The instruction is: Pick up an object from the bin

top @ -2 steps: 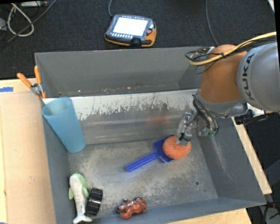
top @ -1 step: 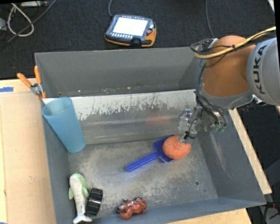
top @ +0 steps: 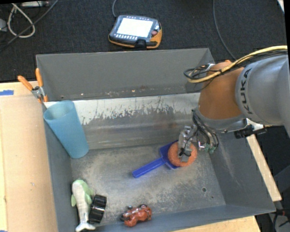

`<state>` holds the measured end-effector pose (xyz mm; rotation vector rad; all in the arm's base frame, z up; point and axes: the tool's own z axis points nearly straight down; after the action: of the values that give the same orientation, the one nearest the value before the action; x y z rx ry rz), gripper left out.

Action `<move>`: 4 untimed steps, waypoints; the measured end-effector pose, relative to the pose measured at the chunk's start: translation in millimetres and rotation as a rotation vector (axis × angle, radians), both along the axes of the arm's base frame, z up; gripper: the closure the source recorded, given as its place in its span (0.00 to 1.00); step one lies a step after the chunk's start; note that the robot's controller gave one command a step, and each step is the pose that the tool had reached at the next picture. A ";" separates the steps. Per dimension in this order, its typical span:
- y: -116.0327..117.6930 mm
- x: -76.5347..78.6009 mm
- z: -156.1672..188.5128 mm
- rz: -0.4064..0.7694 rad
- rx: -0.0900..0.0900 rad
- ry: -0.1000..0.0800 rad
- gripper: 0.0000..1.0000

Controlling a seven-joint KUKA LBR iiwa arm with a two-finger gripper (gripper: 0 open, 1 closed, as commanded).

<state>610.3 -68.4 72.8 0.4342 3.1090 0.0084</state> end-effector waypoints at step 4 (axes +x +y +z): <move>19.6 -110.4 -2.0 -0.010 -0.003 0.005 1.00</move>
Offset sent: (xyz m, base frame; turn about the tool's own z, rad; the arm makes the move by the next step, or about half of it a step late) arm 0.0000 0.0000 0.0000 0.0000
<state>499.9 -48.8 70.8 0.4500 3.1111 0.0027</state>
